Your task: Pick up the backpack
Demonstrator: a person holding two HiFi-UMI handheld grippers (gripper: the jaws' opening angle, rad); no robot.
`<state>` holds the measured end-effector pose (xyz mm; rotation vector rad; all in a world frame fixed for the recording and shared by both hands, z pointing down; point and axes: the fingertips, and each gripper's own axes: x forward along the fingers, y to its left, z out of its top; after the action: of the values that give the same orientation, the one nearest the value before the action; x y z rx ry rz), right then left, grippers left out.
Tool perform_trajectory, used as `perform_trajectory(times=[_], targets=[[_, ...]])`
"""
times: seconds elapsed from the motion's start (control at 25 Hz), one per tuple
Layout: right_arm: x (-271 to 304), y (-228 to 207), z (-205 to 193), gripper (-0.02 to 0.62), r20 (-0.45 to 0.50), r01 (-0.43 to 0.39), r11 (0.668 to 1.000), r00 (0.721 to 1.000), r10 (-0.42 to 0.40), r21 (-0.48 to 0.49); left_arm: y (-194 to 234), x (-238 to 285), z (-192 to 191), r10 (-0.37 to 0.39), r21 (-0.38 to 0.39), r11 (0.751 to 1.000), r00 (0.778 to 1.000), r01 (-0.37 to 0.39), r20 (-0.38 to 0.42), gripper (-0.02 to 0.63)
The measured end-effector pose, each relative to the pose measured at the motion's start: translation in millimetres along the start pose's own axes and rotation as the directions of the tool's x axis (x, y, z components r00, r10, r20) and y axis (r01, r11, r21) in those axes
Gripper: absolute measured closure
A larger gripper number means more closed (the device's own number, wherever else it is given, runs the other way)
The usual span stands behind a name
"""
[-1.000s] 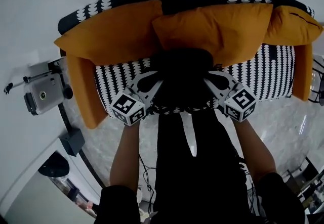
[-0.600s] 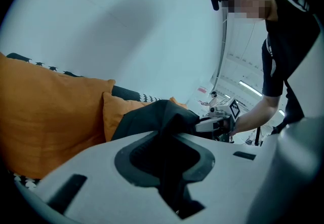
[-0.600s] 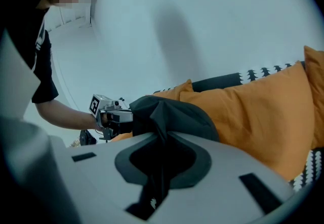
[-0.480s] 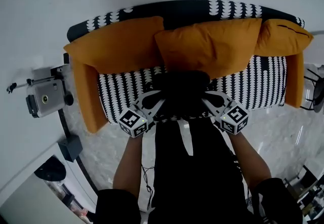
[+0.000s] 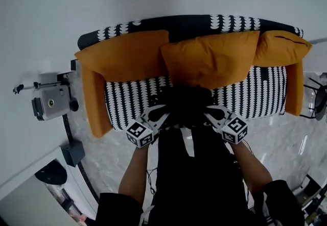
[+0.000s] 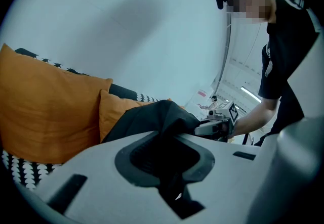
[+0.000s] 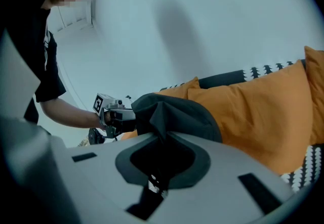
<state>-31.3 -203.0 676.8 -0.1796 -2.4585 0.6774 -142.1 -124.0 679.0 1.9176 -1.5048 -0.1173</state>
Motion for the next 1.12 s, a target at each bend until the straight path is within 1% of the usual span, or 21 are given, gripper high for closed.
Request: perform_trajectory(times=[0.28, 0.4, 0.56, 0.76, 1.0, 1.12], targets=[[-9, 13, 3, 0.561, -0.009, -0.027, 1.0, 1.0, 0.027, 0.01, -18, -12, -4, 0.006, -0.023, 1.0, 1.0, -0.007, -0.026, 0.545], [-12, 18, 6, 0.561, -0.014, -0.037, 0.999, 0.999, 0.037, 0.003, -26, -17, -5, 0.012, -0.037, 0.999, 0.999, -0.013, -0.032, 0.546], [-18, 22, 14, 0.561, -0.01, -0.035, 0.999, 0.999, 0.035, -0.015, -34, -21, -2, 0.016, -0.037, 0.999, 0.999, -0.018, -0.033, 0.548], [-29, 25, 32, 0.561, 0.011, -0.022, 0.999, 1.0, 0.022, -0.032, -45, -21, 13, 0.006, -0.014, 1.0, 1.0, -0.006, -0.028, 0.552], [-46, 34, 56, 0.561, 0.038, -0.02, 0.998, 0.999, 0.022, -0.067, -61, -24, 38, -0.007, 0.035, 0.999, 1.0, 0.008, -0.031, 0.555], [-52, 40, 67, 0.563, 0.046, -0.026, 0.996, 0.998, 0.03, -0.088, -69, -29, 49, -0.01, 0.044, 0.999, 1.0, 0.011, -0.028, 0.557]])
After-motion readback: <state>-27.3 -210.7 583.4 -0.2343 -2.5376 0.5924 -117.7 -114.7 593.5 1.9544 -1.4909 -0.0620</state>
